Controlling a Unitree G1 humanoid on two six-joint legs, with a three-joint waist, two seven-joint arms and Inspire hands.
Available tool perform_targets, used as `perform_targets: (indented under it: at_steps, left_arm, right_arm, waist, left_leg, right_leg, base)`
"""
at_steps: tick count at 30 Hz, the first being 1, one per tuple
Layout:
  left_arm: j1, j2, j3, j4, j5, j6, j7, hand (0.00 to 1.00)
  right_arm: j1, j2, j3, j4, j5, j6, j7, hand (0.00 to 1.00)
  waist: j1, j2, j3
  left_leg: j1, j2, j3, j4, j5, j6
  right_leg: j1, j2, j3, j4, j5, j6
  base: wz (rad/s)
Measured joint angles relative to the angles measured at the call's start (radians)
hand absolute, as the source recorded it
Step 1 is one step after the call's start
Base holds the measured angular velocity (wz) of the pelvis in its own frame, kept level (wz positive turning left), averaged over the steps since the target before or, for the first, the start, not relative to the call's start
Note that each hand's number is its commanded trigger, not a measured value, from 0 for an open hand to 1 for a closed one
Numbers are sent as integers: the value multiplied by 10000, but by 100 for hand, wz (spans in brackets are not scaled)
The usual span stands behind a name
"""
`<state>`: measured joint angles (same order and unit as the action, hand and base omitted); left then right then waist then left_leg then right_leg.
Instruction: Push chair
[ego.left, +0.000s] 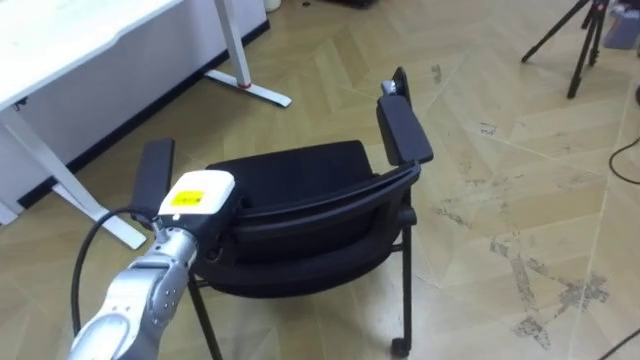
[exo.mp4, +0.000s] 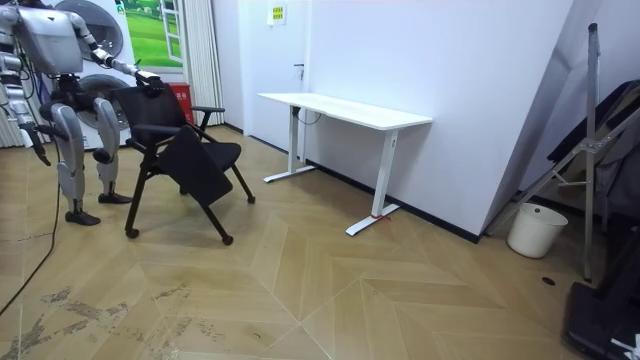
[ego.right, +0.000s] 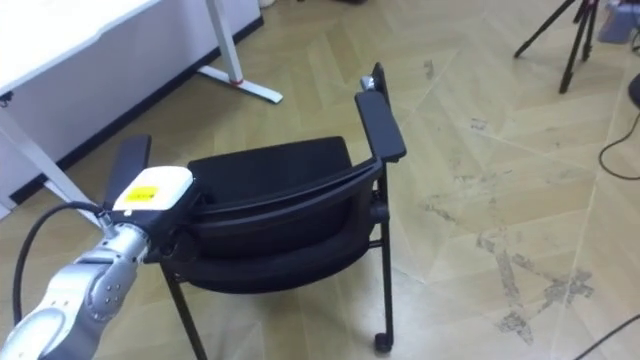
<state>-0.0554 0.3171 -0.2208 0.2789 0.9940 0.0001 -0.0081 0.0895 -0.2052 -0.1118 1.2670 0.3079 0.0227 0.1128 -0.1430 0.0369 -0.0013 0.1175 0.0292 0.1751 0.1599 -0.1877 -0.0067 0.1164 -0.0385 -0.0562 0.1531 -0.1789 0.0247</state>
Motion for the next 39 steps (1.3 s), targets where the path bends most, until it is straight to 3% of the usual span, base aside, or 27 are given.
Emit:
perform_targets:
  at_steps: [9,11,15,18,22,26,32,35,39]
  left_arm:
    - [82,-39,42,881,-9,-445,1483,100]
    - [86,-202,190,1194,9,-468,1911,100]
    - [56,-199,200,1528,-4,-468,2243,100]
    - [31,-169,220,1572,-4,-466,2360,100]
    - [-9,-158,229,1599,-13,-463,2525,100]
    - [-20,41,217,1365,-16,-464,2512,100]
    - [-67,139,185,1050,-17,-462,2200,100]
    - [-76,217,136,871,-16,-462,2007,100]
    - [-311,212,80,893,-16,-464,1960,100]
  right_arm:
    - [22,33,-27,-398,-251,-5,-109,0]
    - [61,32,-169,-517,-536,1,-201,0]
    - [99,-34,-385,-626,-1223,9,-569,0]
    - [77,-84,-636,-777,-2454,76,-975,0]
    - [-13,-462,-708,-1396,-4238,313,-1580,0]
    - [-81,-822,-795,-3573,-6540,428,-2056,0]
    - [-574,-865,-526,-7245,-9347,458,-2227,0]
    - [-642,-884,-55,-9096,-10375,563,-2200,0]
    - [-1107,-937,561,-9911,-10990,570,-2039,0]
  waist:
    - [80,-85,-47]
    - [79,-133,-71]
    - [22,-167,-83]
    - [-25,-229,-85]
    - [26,-398,-63]
    - [32,-525,-21]
    - [126,-672,-43]
    - [170,-650,-43]
    - [385,-596,-24]
  left_leg:
    - [205,9,138,-110,2,-1]
    - [271,8,161,-132,2,-1]
    - [348,7,189,-157,2,-1]
    - [352,6,167,-173,3,0]
    - [289,6,149,-153,4,2]
    - [183,8,175,-105,7,5]
    - [128,16,157,-64,9,4]
    - [65,16,135,-51,9,4]
    - [-25,21,163,-16,9,4]
  right_leg:
    - [64,21,147,-14,9,-12]
    - [82,24,176,-4,10,-12]
    - [178,32,234,0,10,-10]
    - [147,39,245,36,14,-7]
    - [75,39,231,80,14,-8]
    - [-55,37,241,164,18,-13]
    - [-147,44,247,173,39,-34]
    - [-178,39,228,191,44,-35]
    - [-314,39,258,202,51,-36]
  base:
    - [-4]
    - [-4]
    - [-4]
    - [0]
    - [0]
    - [-1]
    - [0]
    - [0]
    - [-2]
